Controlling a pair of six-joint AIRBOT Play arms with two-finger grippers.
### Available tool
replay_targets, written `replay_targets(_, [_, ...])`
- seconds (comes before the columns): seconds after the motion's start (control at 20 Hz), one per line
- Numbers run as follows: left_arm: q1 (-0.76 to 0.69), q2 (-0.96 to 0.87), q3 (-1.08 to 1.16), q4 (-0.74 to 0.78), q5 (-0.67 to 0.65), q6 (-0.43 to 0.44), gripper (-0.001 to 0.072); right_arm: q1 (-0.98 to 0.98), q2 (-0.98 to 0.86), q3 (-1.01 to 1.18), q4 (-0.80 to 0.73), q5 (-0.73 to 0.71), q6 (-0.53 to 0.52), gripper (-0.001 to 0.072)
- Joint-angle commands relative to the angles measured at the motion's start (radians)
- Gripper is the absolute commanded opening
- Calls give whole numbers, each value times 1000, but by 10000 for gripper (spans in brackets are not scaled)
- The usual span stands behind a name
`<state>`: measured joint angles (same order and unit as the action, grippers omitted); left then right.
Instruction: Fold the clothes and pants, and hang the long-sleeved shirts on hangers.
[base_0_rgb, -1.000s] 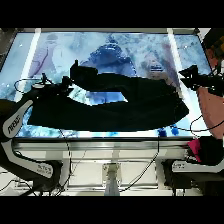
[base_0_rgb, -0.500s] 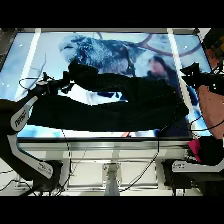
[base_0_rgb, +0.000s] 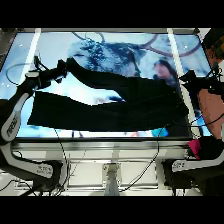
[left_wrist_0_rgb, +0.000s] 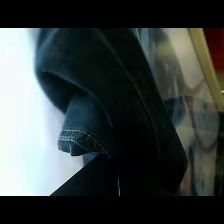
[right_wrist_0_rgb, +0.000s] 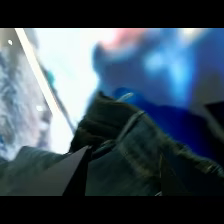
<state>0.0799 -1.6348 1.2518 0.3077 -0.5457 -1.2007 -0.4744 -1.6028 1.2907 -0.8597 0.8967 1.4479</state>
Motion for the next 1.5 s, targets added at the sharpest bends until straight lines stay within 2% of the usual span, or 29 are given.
replay_targets(0.0, [-6, 122, 3, 269, -82, 37, 9, 1, -104, 66, -24, 15, 9, 486])
replay_targets(0.1, [-29, 159, 3, 365, -147, 37, 9, 2, -158, 109, -24, 54, 8, 486])
replay_targets(0.25, [-64, 175, 3, 482, -174, 33, 9, 3, -216, 159, -21, 138, -3, 486])
replay_targets(0.3, [-66, 175, 2, 539, -174, 6, 9, 7, -231, 171, -27, 163, -19, 486])
replay_targets(0.45, [-63, 175, 2, 806, -204, -178, 9, 15, -258, 183, -29, 174, -31, 486])
replay_targets(0.55, [-61, 175, 2, 936, -240, -237, 10, 24, -259, 184, -26, 174, -59, 479])
replay_targets(0.7, [-59, 175, 2, 960, -251, -252, 9, 34, -259, 183, -9, 164, -86, 301])
replay_targets(0.75, [-59, 175, 2, 960, -252, -252, 9, 38, -259, 184, 2, 162, -104, 183])
replay_targets(0.8, [-59, 175, 2, 961, -252, -251, 10, 39, -259, 185, 16, 162, -106, 27])
replay_targets(1.05, [-11, 176, 3, 1059, -245, -252, 9, 12, -259, 267, 90, 199, -93, 17])
replay_targets(1.15, [35, 176, 3, 1081, -245, -296, 10, -6, -254, 335, 72, 203, 6, 16])
replay_targets(1.25, [76, 176, 2, 1080, -253, -353, 9, -18, -246, 384, -10, 214, 113, 16])
replay_targets(1.35, [95, 175, 1, 1081, -284, -364, 9, -23, -245, 402, -128, 258, 212, 16])
replay_targets(1.45, [95, 175, 0, 1080, -339, -364, 9, -22, -248, 402, -200, 317, 219, 18])
